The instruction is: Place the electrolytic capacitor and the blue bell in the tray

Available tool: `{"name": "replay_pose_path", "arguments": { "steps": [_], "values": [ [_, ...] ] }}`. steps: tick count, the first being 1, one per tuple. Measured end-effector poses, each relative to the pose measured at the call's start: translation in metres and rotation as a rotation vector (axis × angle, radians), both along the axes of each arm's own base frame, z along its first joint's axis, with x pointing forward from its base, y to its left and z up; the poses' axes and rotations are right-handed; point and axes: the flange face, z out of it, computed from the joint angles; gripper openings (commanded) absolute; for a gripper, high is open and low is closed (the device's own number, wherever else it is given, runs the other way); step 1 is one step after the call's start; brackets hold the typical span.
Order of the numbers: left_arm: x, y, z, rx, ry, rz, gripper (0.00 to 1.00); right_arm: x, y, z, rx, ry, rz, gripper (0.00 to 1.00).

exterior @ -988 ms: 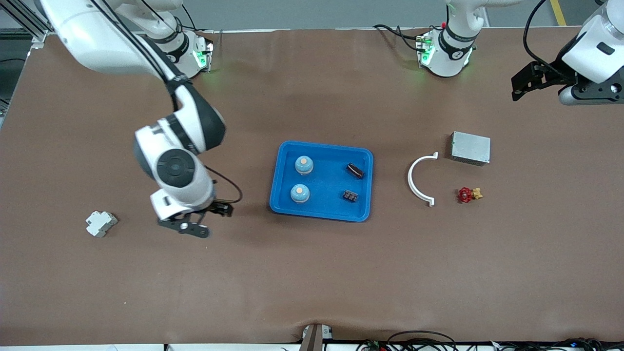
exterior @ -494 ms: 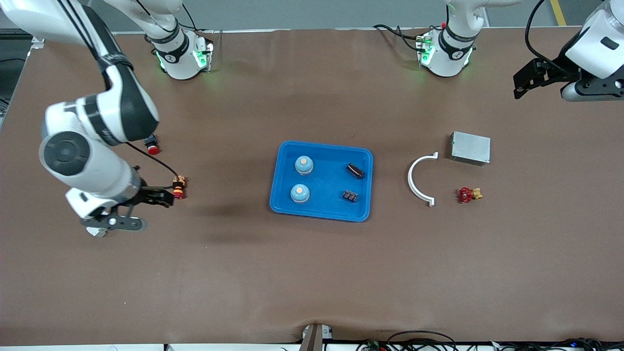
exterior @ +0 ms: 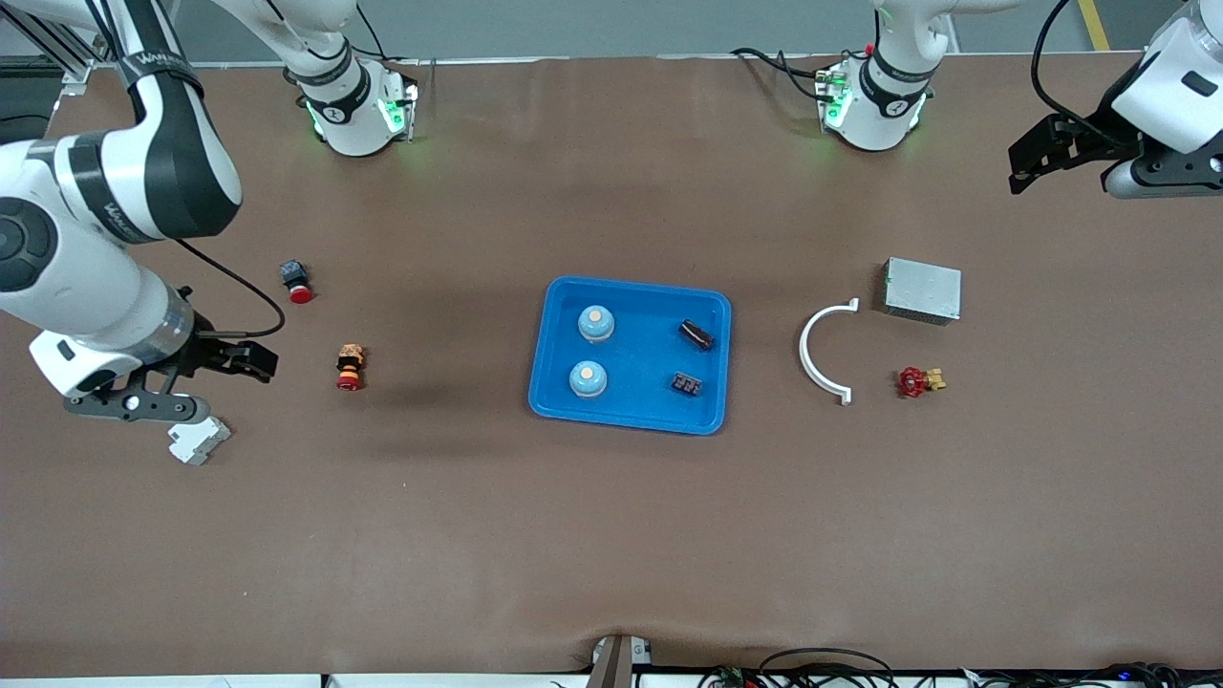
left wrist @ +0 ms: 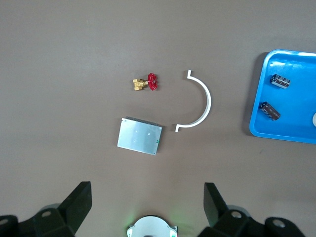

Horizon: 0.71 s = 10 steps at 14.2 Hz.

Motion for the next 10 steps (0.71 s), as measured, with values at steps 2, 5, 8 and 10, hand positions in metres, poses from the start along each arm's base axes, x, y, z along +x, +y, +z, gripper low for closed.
{"name": "replay_pose_path", "arguments": {
  "steps": [2,5,8,10],
  "values": [
    [-0.001,0.000,0.003,0.000,-0.006,-0.001,1.00,-0.002,-0.029,0.010,0.057,0.003,0.017,1.00],
    [-0.001,0.000,0.003,-0.001,-0.012,-0.001,1.00,-0.012,-0.077,0.029,0.106,-0.002,0.010,1.00],
    [0.001,-0.001,0.004,-0.002,-0.023,-0.001,1.00,-0.025,-0.080,0.044,0.098,-0.013,0.006,1.00],
    [0.001,-0.001,0.004,-0.004,-0.031,-0.002,1.00,-0.033,-0.077,0.053,0.088,-0.016,0.010,1.00]
  ]
}}
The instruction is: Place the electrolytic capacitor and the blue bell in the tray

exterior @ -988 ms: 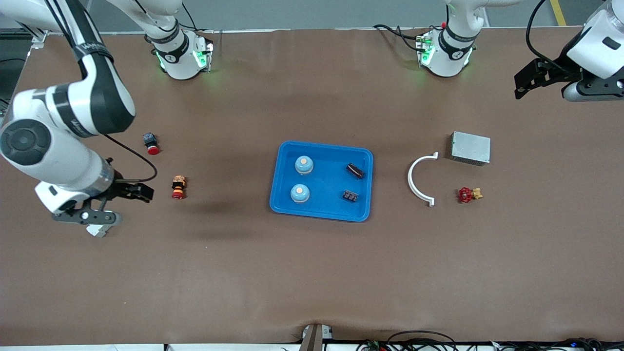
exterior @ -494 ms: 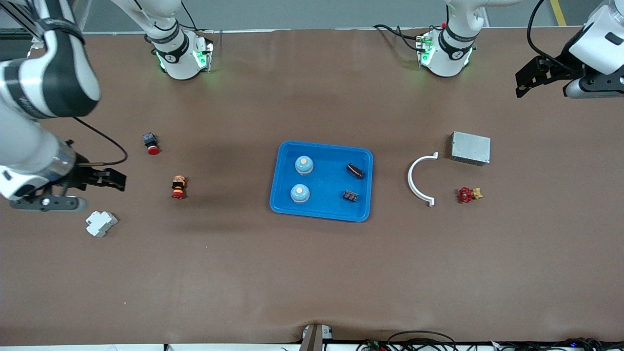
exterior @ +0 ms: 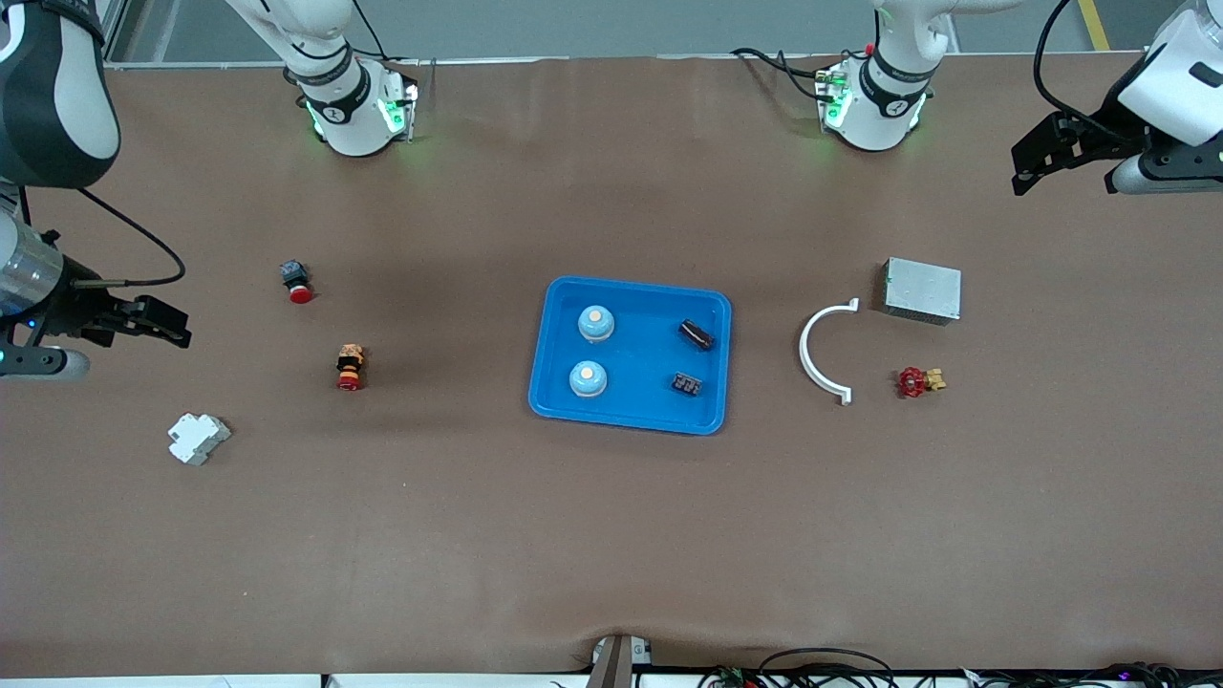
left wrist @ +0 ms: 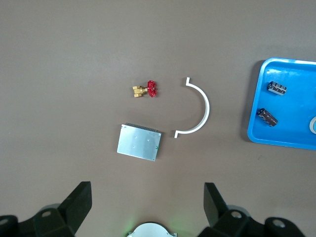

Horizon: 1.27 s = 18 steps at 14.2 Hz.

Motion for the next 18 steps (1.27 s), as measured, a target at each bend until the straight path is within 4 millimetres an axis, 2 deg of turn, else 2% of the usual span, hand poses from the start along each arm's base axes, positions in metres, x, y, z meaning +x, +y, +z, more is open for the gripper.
{"name": "replay_pose_path", "arguments": {
  "steps": [2,6,13,18],
  "values": [
    [0.000,0.000,0.000,0.000,-0.001,0.000,1.00,-0.007,-0.004,0.010,0.007,-0.004,0.000,1.00],
    [0.000,0.001,0.000,-0.001,-0.002,0.002,1.00,-0.022,-0.042,0.030,0.036,-0.010,0.016,1.00],
    [-0.006,0.011,0.007,0.001,0.000,0.022,1.00,-0.040,-0.032,0.060,0.033,-0.028,0.031,1.00],
    [-0.010,0.013,0.011,0.002,-0.001,0.027,1.00,-0.046,-0.034,0.068,0.034,-0.030,0.027,1.00]
  ]
}}
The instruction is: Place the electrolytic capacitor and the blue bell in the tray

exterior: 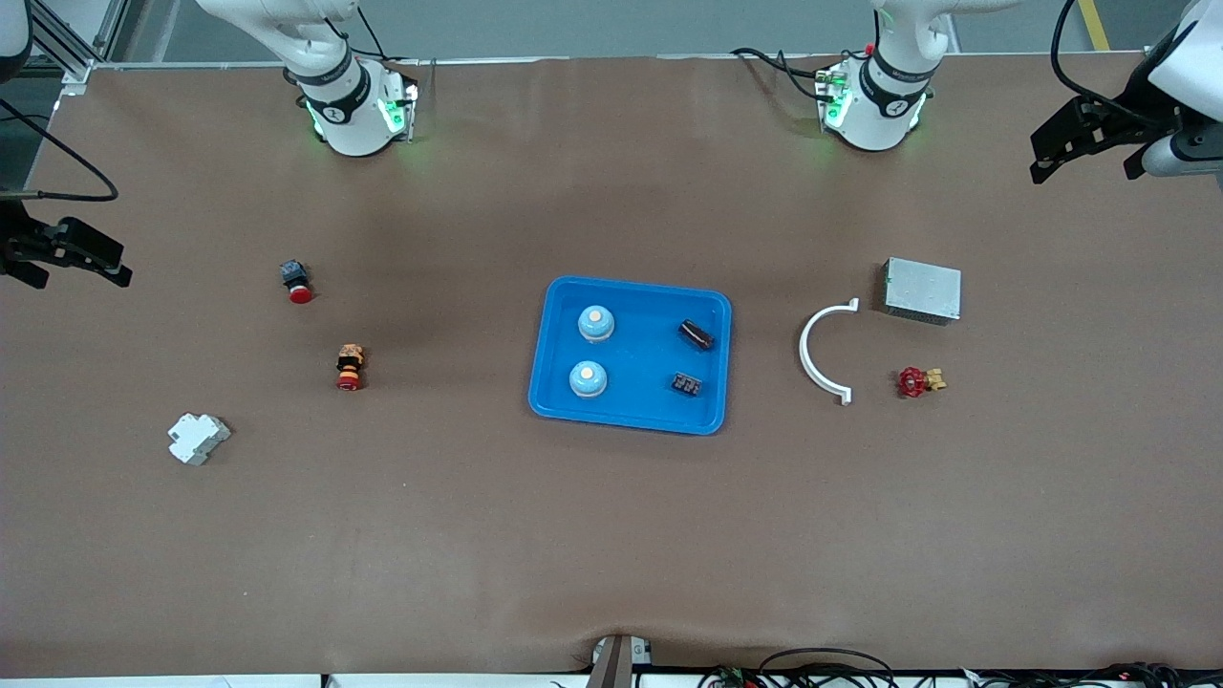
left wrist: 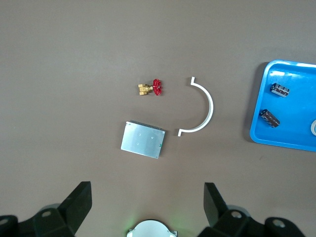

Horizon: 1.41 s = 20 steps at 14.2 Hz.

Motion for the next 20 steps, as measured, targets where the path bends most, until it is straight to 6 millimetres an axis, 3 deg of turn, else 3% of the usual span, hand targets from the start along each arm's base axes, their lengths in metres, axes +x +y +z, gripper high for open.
{"name": "replay_pose_path", "arguments": {
  "steps": [5,12,20],
  "values": [
    [-0.002,-0.003,-0.002,0.003,0.016,-0.005,1.00,-0.007,0.002,0.006,0.002,0.016,0.002,1.00],
    [-0.002,-0.003,-0.003,0.003,0.021,-0.005,1.00,-0.021,0.002,0.037,0.006,0.041,0.000,1.00],
    [-0.003,-0.003,0.005,0.001,0.005,-0.006,1.00,-0.023,0.002,0.039,0.007,0.055,-0.001,1.00]
  ]
}}
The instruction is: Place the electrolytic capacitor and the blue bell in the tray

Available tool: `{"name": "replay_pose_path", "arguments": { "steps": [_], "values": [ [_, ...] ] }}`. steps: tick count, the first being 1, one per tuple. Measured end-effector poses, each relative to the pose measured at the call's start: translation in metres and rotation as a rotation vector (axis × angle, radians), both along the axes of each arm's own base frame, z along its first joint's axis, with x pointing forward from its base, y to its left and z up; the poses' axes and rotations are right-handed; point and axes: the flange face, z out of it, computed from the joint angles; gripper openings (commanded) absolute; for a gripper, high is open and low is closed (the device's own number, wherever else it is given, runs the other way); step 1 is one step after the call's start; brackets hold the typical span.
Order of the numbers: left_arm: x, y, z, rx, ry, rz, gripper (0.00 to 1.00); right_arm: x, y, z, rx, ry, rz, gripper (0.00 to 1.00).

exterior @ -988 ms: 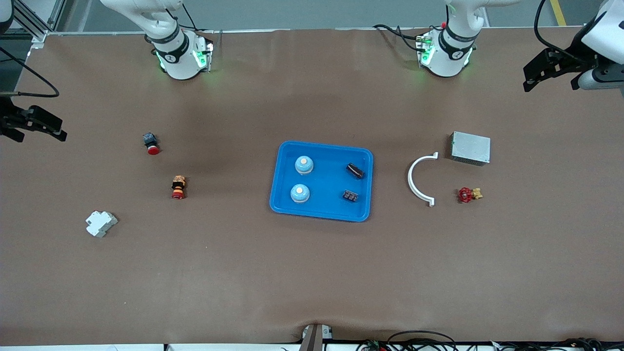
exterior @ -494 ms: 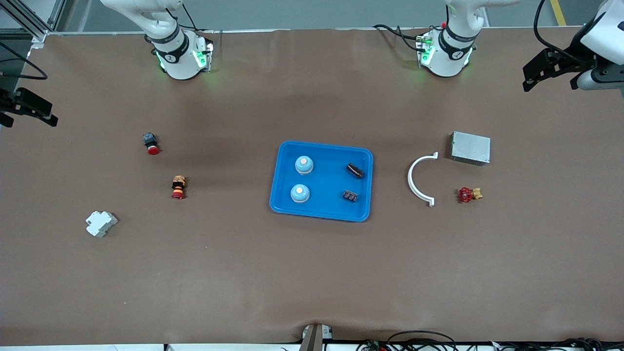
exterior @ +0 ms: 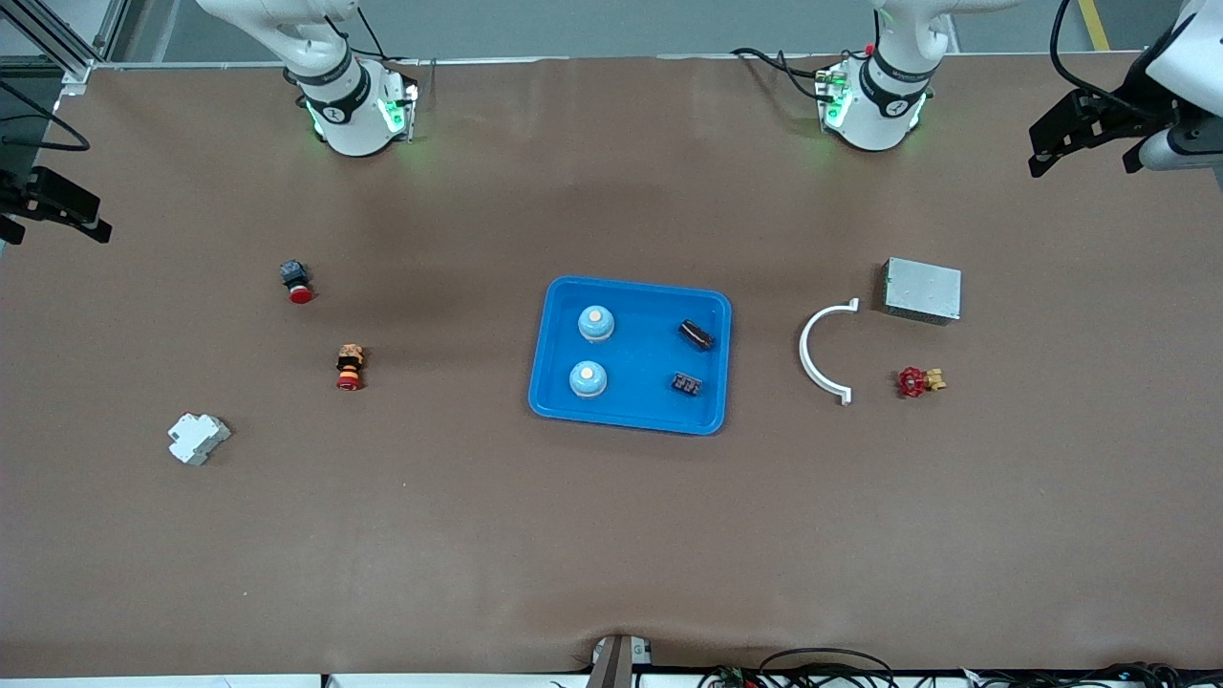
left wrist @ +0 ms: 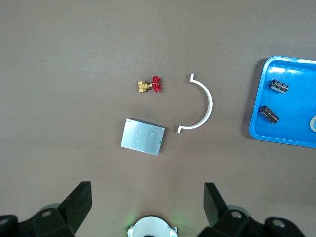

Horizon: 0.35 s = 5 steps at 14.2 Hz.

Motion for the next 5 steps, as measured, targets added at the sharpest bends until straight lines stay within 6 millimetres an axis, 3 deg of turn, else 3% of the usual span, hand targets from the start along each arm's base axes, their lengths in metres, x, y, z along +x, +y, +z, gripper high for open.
{"name": "replay_pose_path", "arguments": {
  "steps": [5],
  "values": [
    [-0.0002,-0.0006,0.0020,0.000,-0.004,-0.001,1.00,-0.0025,0.0013,0.0051,0.001,0.010,0.002,1.00]
  ]
}}
